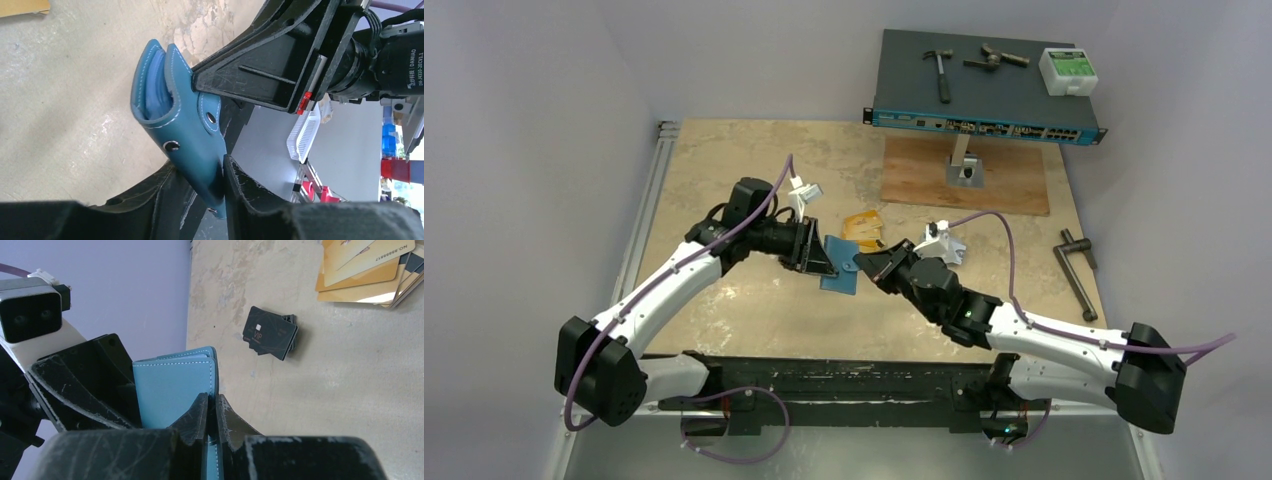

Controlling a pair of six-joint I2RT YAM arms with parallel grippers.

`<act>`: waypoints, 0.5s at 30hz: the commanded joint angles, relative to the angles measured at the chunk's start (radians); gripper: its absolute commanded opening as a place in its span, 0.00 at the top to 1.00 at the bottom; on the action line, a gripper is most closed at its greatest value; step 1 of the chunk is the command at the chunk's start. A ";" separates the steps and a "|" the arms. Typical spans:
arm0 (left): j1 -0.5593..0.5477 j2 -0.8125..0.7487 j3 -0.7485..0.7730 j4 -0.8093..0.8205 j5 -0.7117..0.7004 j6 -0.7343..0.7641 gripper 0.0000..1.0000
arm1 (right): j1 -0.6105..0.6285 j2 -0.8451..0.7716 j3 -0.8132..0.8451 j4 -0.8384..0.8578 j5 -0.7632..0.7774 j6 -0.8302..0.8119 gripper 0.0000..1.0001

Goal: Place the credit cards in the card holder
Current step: Open the card holder at the center of the board.

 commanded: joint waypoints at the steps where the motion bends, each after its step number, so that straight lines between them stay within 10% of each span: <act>1: 0.010 -0.022 0.020 0.036 0.050 0.014 0.73 | 0.008 -0.013 -0.014 0.080 -0.025 0.002 1.00; 5: 0.023 -0.042 0.012 0.020 0.024 0.024 0.83 | 0.008 -0.017 -0.002 0.048 -0.031 -0.005 0.99; 10: 0.035 -0.069 0.047 -0.054 -0.156 0.040 0.96 | 0.010 -0.029 0.089 -0.175 0.020 -0.079 0.38; 15: 0.034 -0.083 0.084 -0.155 -0.336 0.041 1.00 | 0.035 -0.024 0.191 -0.332 0.090 -0.220 0.25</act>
